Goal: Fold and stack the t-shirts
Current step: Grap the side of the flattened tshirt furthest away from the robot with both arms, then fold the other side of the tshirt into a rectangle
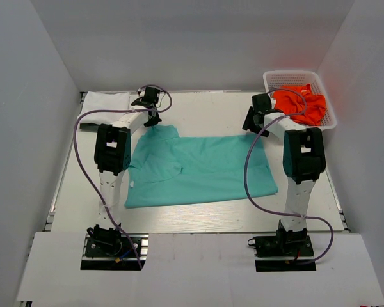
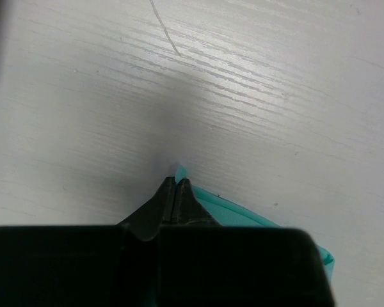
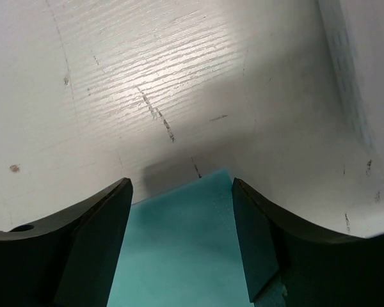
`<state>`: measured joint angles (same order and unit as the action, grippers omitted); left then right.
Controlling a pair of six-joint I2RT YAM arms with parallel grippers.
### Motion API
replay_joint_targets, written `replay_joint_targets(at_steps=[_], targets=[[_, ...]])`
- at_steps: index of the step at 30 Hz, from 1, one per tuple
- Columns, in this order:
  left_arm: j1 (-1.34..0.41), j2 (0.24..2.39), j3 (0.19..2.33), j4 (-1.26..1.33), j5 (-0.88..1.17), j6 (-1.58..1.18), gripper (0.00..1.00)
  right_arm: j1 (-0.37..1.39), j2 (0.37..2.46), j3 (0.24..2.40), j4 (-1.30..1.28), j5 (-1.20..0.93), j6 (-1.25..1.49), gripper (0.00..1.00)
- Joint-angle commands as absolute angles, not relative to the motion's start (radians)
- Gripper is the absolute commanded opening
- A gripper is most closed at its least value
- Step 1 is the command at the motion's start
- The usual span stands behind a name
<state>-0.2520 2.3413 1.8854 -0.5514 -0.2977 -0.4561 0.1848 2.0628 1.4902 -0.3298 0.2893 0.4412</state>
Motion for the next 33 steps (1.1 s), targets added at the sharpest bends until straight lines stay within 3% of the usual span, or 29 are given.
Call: replay_joint_targets(at_steps=[1,7,10,11,14,16,17,21,33], targets=[[-0.250,2.279,1.855,-0.561,-0.273,-0.449,0.00,0.181,2.092,1.485,-0.284,0.328,0.439,0.69],[-0.250,2.270,1.855,-0.561,-0.282,-0.449,0.00,0.201,2.092,1.460,-0.342,0.367,0.451,0.65],[-0.250,2.270,1.845,-0.561,-0.282,-0.459,0.00,0.218,2.080,1.430,-0.345,0.394,0.454,0.58],[-0.250,2.261,1.845,-0.561,-0.282,-0.459,0.00,0.222,2.085,1.430,-0.347,0.409,0.454,0.55],[-0.250,2.241,1.835,-0.551,-0.273,-0.459,0.00,0.229,2.095,1.453,-0.354,0.443,0.456,0.31],[-0.250,2.231,1.826,-0.551,-0.273,-0.459,0.00,0.227,2.109,1.483,-0.365,0.456,0.457,0.23],[-0.250,2.221,1.825,-0.551,-0.273,-0.459,0.00,0.229,2.114,1.515,-0.379,0.456,0.453,0.13],[-0.259,2.130,1.755,-0.525,-0.282,-0.459,0.00,0.239,2.085,1.537,-0.391,0.472,0.448,0.02],[-0.281,1.723,1.303,-0.433,-0.204,-0.532,0.00,0.284,1.839,1.281,-0.313,0.482,0.446,0.00]])
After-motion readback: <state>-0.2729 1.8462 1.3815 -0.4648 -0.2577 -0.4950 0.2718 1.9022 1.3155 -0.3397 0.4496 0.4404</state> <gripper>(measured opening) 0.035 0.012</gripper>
